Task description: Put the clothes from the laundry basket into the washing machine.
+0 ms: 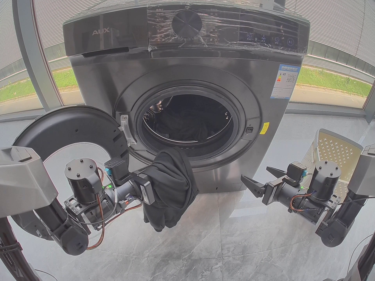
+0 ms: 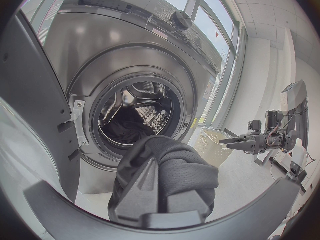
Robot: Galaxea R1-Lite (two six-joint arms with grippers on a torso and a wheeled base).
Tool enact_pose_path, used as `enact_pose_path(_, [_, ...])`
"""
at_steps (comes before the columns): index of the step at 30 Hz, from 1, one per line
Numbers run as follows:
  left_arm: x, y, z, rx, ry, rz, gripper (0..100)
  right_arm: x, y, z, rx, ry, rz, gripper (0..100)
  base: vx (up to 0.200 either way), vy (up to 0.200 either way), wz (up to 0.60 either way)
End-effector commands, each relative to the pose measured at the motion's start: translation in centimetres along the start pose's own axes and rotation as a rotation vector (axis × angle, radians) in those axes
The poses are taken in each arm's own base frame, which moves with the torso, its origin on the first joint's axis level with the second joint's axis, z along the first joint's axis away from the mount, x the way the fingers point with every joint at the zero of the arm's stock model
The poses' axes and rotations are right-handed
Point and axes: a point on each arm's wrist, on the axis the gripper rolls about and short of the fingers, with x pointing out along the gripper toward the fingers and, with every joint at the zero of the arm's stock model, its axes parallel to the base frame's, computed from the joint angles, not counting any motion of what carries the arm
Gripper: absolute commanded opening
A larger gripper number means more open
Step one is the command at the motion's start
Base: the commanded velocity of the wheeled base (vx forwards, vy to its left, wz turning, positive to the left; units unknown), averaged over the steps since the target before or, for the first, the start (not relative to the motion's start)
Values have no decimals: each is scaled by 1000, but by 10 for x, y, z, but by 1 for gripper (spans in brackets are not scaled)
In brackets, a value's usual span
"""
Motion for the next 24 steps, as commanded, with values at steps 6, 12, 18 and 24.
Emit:
enact_pose_path(6, [3,0,-10,-5,34,11,0,2,2,-1,-2,0,8,100,0,0,0])
enact_pose_path(12, [5,-1,-15,-8,51,7,0,2,3,-2,-3,5,10,100,100,0,0])
enact_pose_path(18, [5,-4,-17,-5,57,2,0,1,4,-3,-3,9,13,100,100,0,0])
enact_pose_path(24, [5,-6,-19,-7,62,7,0,3,3,-5,-3,18,12,100,100,0,0])
